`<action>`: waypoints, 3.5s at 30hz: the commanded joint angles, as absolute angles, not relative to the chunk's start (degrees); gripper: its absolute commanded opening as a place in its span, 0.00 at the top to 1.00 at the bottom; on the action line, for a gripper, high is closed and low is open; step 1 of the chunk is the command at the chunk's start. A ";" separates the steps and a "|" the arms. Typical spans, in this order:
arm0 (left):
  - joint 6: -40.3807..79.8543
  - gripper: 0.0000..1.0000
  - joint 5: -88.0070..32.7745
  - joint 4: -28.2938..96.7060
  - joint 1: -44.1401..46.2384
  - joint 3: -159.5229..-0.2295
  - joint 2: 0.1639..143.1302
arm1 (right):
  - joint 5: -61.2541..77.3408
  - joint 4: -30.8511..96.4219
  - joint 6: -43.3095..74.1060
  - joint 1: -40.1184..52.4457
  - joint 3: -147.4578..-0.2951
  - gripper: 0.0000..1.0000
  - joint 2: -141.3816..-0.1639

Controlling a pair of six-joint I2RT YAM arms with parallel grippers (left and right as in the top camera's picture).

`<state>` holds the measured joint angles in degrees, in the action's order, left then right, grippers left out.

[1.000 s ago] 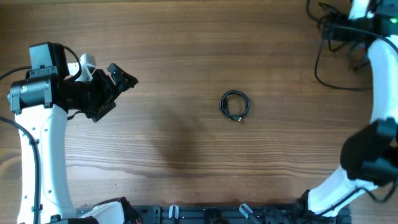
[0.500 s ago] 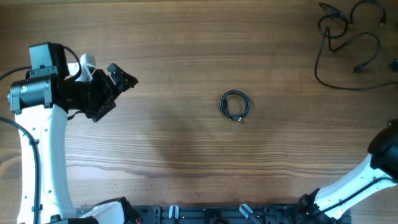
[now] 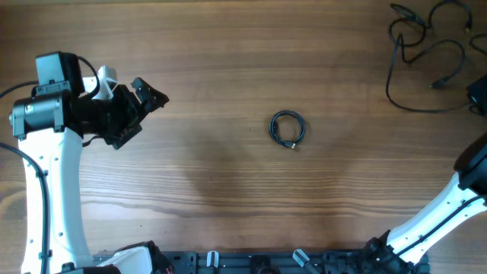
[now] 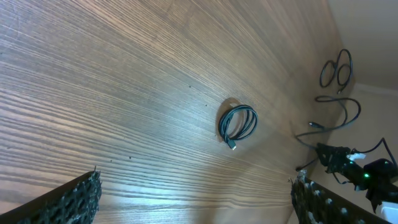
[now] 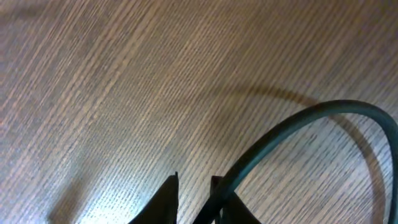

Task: Untangle cables

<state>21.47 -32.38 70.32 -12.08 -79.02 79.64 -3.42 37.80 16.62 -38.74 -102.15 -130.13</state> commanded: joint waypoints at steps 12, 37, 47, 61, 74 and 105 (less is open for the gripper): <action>20.29 0.00 -32.23 70.13 -12.38 -79.70 79.29 | 5.54 31.20 8.29 -38.74 -102.45 0.96 -115.92; 20.29 0.00 -32.23 70.13 -12.38 -79.70 79.29 | -9.50 21.23 -27.62 -30.26 -100.68 0.95 -117.16; 20.29 0.00 -32.23 70.13 -12.38 -79.70 79.29 | -8.47 31.90 -12.97 -26.11 -100.53 0.52 -120.57; 20.29 0.00 -32.23 70.13 -12.38 -79.70 79.29 | -2.98 36.64 -2.39 -25.30 -99.72 0.19 -122.80; 20.29 0.00 -32.21 70.13 -12.38 -79.70 79.29 | 3.55 21.85 -14.83 -32.67 -99.72 0.28 -137.43; 20.29 0.00 -32.21 70.13 -12.38 -79.70 79.29 | 36.07 39.92 13.98 -27.49 -100.36 0.03 -120.22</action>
